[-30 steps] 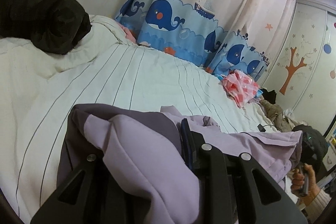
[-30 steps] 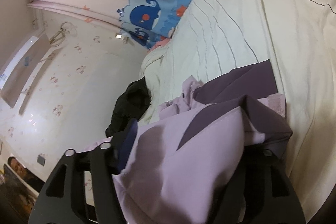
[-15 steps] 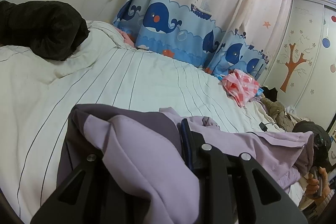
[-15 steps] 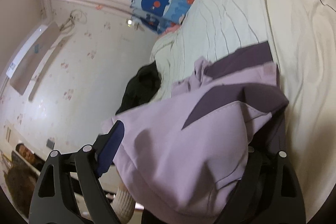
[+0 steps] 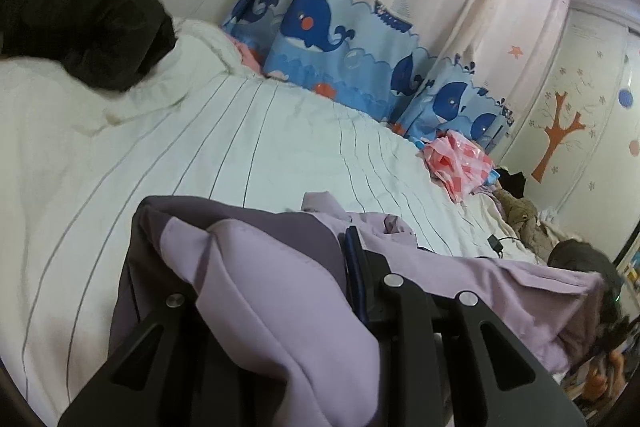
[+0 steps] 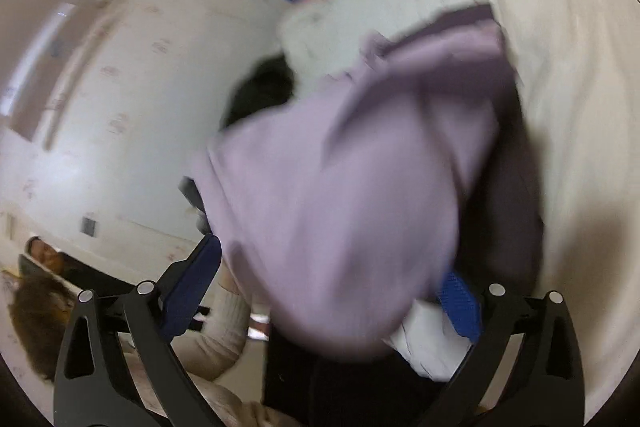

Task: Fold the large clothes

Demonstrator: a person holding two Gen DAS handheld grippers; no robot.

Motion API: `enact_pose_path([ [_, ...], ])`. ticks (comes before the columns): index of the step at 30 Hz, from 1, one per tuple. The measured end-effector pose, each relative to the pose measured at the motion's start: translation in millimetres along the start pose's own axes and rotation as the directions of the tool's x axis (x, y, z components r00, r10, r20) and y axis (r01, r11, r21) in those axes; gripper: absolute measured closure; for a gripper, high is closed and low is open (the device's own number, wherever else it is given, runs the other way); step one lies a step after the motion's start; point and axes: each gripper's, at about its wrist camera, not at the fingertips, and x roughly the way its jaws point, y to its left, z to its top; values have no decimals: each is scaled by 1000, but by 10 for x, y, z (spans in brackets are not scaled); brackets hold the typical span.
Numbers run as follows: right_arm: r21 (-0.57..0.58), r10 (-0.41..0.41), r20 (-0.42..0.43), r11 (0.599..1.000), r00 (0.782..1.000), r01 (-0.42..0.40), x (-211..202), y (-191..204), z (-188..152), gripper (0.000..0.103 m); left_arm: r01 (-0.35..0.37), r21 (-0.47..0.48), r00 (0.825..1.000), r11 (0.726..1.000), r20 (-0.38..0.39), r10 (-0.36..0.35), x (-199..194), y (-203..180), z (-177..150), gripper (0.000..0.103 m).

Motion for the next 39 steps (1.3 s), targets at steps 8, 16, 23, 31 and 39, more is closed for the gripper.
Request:
enact_pose_path([
  [8,11,120,33,993,992,-120,-63,15,-205,7,-6,-10,1000,1000,-16,6,3,5,-16,78],
  [16,-114,275,231,960,933,-255,-78,358,244,6,150,-73,988,986,33,-148,-207,-21,116,78],
  [23,-114,230,337,973,913,-203,96,454,1216,6,203,-334,974,921,-31,-226,205,223,435,78],
  [31,34,49,375,997,926,-67,811,11,1895,6,21,-602,929,799,-284,-238,1022,743,145,57],
  [39,6,-17,380,1000,925,16,881,-20,1742,6,468,-583,826,664,21,-564,432,728,361,30],
])
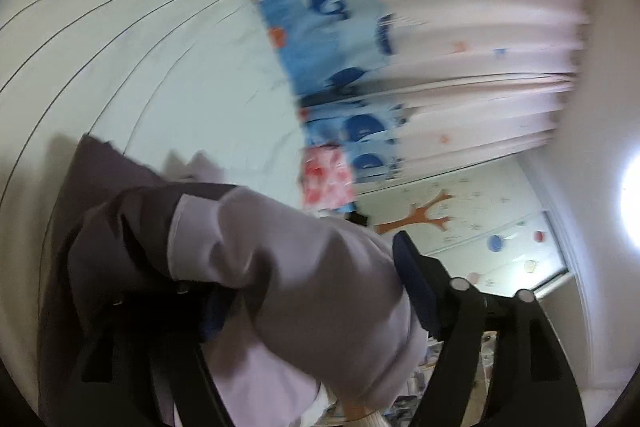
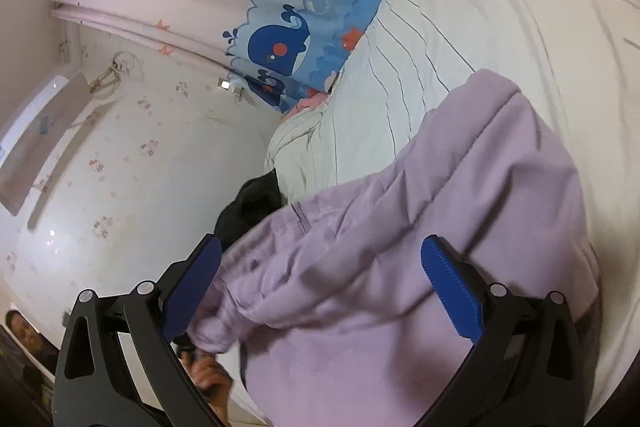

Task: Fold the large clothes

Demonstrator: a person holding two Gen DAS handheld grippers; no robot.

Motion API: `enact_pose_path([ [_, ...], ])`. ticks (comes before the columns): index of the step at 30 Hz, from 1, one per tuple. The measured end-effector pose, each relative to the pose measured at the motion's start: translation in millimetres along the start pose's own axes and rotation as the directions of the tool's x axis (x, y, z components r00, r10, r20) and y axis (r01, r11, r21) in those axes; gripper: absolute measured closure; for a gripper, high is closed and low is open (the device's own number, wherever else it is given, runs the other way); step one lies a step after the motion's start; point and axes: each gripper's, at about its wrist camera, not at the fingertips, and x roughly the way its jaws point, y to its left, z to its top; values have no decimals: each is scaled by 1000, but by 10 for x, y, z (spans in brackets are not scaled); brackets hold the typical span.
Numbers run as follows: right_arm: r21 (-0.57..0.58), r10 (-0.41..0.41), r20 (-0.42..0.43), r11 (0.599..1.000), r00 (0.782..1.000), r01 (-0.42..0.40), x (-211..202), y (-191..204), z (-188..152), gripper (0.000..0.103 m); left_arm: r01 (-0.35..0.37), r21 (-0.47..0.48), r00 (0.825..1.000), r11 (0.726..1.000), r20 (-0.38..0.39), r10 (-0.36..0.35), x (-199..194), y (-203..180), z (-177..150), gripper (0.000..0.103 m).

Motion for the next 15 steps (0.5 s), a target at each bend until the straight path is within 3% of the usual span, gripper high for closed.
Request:
enact_pose_path([
  [3,-67,-48,-18,997,999,47,-78,105,-92,6,-116,185,992,976,-18,122,9,-280,-198,29],
  [5,-125,-92,-43,988,995,85,-34,201,-143,6,-169,257,983,951,-21,180,13,-368,-326,28],
  [6,-148,-116,-54,983,992,107,-20,244,-174,6,-182,245,982,952,-2,188,-20,-346,-327,28],
  [8,-187,-185,-86,968,979,166,92,273,-215,6,-146,67,989,987,24,144,-108,-86,-177,28],
  [9,-194,-202,-95,964,975,181,134,272,-239,6,-107,-65,994,992,25,109,-131,120,-64,27],
  [10,-199,-214,-103,961,971,191,161,242,-270,6,-96,-129,995,987,-2,96,-91,263,34,23],
  [12,-187,-240,-109,958,965,217,240,200,-278,6,-157,-140,987,978,-66,149,42,359,261,23],
  [13,-180,-250,-112,957,962,228,267,171,-279,6,-137,-140,989,981,-65,129,33,338,291,23],
  [15,-181,-269,-122,952,955,245,334,119,-284,6,3,-84,999,996,-43,-7,-51,150,313,23],
])
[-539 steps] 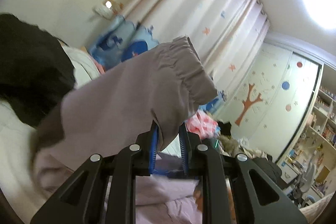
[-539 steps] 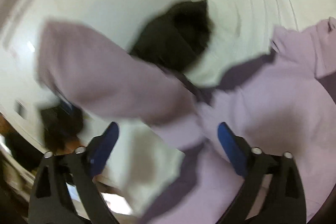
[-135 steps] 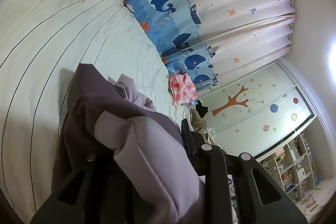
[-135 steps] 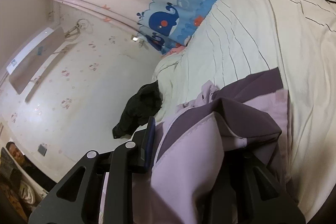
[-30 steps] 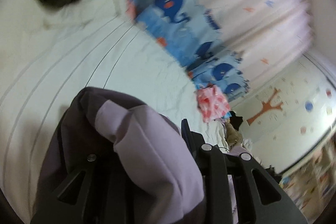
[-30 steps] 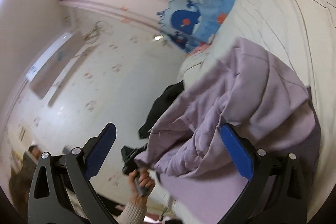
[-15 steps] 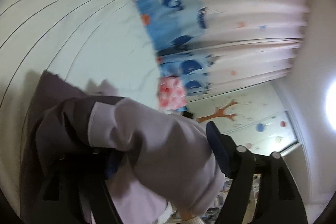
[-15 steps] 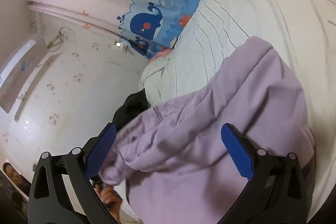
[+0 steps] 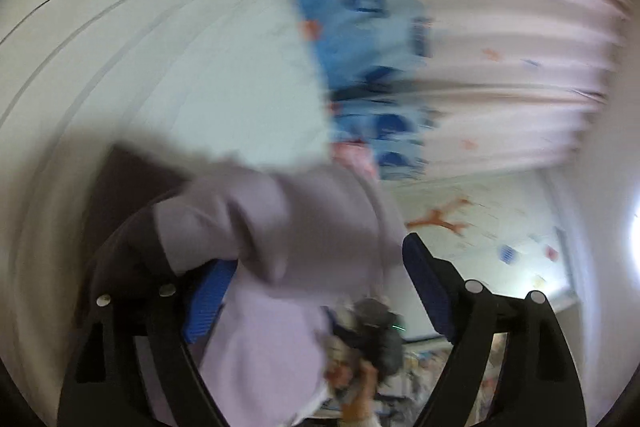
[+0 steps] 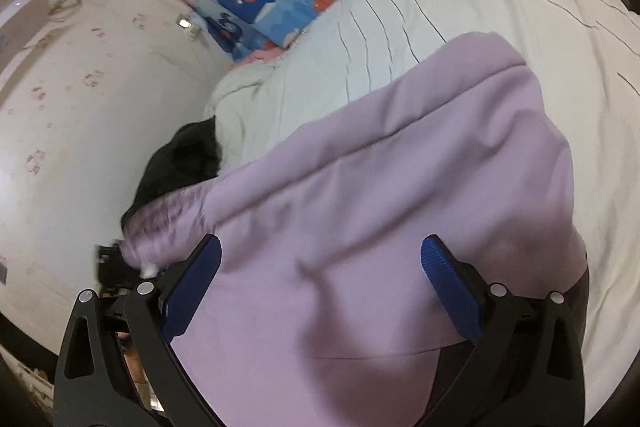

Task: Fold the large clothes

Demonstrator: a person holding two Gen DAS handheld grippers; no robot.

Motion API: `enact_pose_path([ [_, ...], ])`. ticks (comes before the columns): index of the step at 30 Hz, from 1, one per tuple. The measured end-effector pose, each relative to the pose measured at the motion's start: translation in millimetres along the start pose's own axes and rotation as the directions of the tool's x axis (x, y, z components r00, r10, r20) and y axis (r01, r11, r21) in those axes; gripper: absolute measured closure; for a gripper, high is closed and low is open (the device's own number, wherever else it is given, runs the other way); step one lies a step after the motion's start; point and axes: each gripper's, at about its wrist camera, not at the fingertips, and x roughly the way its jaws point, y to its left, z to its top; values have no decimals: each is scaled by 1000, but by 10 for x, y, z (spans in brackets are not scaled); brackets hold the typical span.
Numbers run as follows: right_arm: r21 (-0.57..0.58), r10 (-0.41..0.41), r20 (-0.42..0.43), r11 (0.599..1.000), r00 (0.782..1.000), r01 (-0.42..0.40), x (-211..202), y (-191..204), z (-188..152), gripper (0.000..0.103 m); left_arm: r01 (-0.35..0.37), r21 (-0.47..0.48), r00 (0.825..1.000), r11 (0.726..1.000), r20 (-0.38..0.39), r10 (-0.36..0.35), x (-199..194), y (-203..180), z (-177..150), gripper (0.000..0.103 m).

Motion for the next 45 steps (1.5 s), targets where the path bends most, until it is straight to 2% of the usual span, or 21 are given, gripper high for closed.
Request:
enact_pose_path([
  [1,-11,-10,-3,1000,1000,10,30,-3,-3,6,119,59,992,991,37,-122,-136,-125,-2,19],
  [3,-27,-31,-11,999,999,30,79,6,-5,6,203,136,972,970,87,-216,-364,-247,12,9],
  [4,-33,-39,-10,999,999,39,91,18,-6,6,165,156,976,974,119,-185,-435,-272,17,7],
  [5,-43,-49,-6,998,999,49,96,43,-6,6,32,206,986,978,155,-65,-492,-349,-6,7],
  [6,-67,-66,6,996,998,66,100,97,3,6,-140,305,980,942,176,89,-460,-485,-79,7],
  [7,-107,-93,27,990,995,95,103,169,14,6,-264,394,960,880,198,199,-363,-601,-170,7],
  [9,-159,-144,65,975,987,152,130,272,43,6,-465,594,884,656,268,384,-45,-820,-468,7],
  [10,-169,-173,87,968,981,186,154,304,69,6,-502,657,857,562,292,424,127,-871,-589,7],
  [13,-158,-279,123,942,952,297,357,328,176,6,-553,723,799,414,319,509,554,-839,-763,7],
  [16,-177,-381,110,901,918,396,652,275,240,6,-604,744,715,285,349,606,1071,-618,-795,7],
  [18,-197,-436,101,872,894,448,826,224,255,6,-653,733,623,191,375,687,1352,-344,-714,8],
  [20,-213,-480,77,848,874,485,1029,113,267,6,-690,703,558,169,369,743,1498,-66,-545,7],
  [24,-212,-509,49,836,860,507,1375,-68,372,6,-748,609,540,263,329,774,1429,274,-235,8],
  [26,-232,-554,14,808,832,542,1554,-98,432,6,-765,597,515,240,345,784,1369,270,-262,8],
  [29,-272,-593,22,771,805,576,1524,32,470,6,-794,594,465,125,463,754,1357,57,-389,12],
  [32,-262,-543,138,786,828,560,1102,237,414,6,-789,610,496,73,563,661,1265,-252,-602,12],
  [34,-261,-560,187,764,807,590,921,255,363,6,-768,638,509,56,555,657,1303,-269,-651,12],
  [37,-204,-620,148,743,771,637,904,-99,346,6,-762,647,463,12,533,708,1467,-57,-662,12],
  [39,-68,-573,63,814,817,576,961,-550,362,6,-761,648,465,35,507,726,1505,106,-660,12],
  [42,-25,-568,64,821,821,570,1002,-692,387,6,-768,640,461,31,519,720,1521,130,-673,12],
  [45,-3,-545,23,838,838,545,1067,-794,416,6,-771,635,470,56,507,722,1545,179,-641,11],
])
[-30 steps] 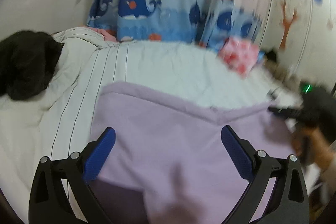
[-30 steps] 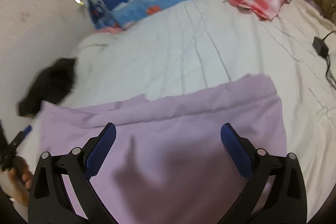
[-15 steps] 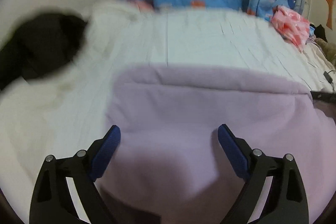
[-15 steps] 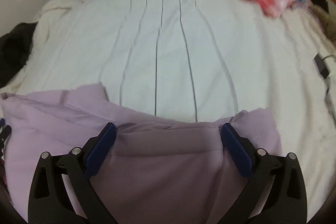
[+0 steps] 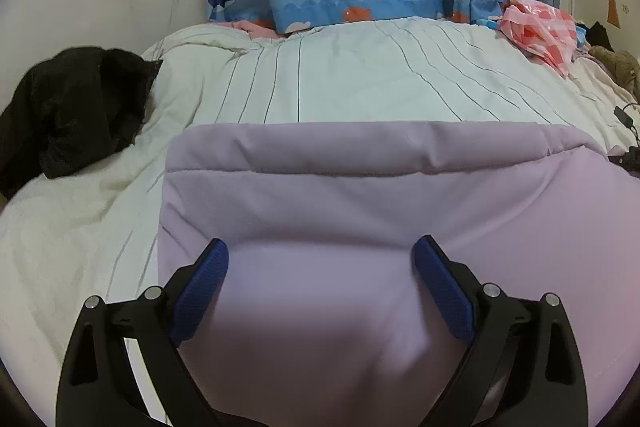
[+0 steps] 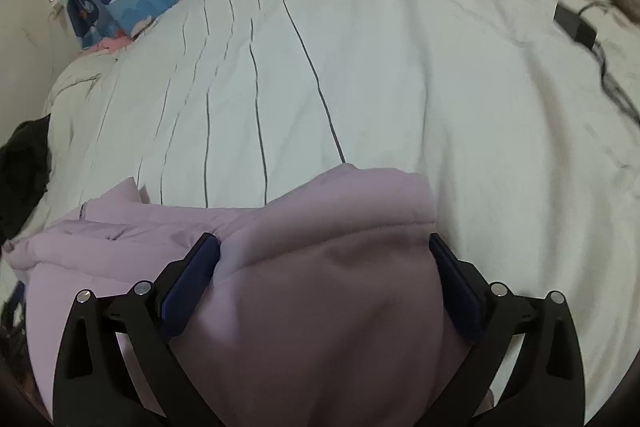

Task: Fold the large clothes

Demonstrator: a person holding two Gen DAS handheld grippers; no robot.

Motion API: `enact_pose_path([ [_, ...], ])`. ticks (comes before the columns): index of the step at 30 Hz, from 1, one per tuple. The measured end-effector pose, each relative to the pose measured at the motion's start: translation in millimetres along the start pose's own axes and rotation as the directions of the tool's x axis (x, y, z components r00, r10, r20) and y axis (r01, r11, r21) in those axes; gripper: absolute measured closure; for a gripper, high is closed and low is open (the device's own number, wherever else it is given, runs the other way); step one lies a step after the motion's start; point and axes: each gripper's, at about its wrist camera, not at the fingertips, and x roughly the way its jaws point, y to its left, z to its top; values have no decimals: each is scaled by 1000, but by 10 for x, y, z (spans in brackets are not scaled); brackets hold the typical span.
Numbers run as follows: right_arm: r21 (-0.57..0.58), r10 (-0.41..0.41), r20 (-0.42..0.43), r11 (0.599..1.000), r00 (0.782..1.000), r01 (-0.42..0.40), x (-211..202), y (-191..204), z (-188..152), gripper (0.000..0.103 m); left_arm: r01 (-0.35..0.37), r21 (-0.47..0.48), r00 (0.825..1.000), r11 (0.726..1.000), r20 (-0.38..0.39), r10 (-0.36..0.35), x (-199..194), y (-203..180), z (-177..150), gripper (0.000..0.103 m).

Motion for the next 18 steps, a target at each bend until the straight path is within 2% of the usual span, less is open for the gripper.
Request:
enact_pose_path([
  [6,10,-9,-1,1000,1000,9,44,11,-7,6,6,-17,999,1000,-36,-6,197,-107,36,9],
  [10,18,-14,-70,1000,997,16,-24,43,113,6,-13,6,997,1000,-74,13,265,-152,29,8],
  [11,13,-18,-44,1000,999,19,-154,87,132,6,-21,14,997,1000,-74,22,271,-163,20,8],
  [12,-28,6,33,1000,999,-6,-450,195,88,6,-30,20,997,999,-73,31,267,-176,9,8],
  [13,-65,23,64,998,998,-19,-616,272,34,6,-34,22,997,999,-71,35,262,-183,-2,8],
  [15,-171,39,131,985,991,-17,-967,448,-214,6,-42,26,997,999,-69,44,259,-199,-8,8],
  [16,-214,38,146,977,988,-6,-1044,497,-356,6,-45,28,997,999,-67,47,257,-207,-10,8],
  [18,-269,-10,127,962,992,45,-878,477,-622,6,-39,25,997,999,-60,40,247,-206,-9,7],
])
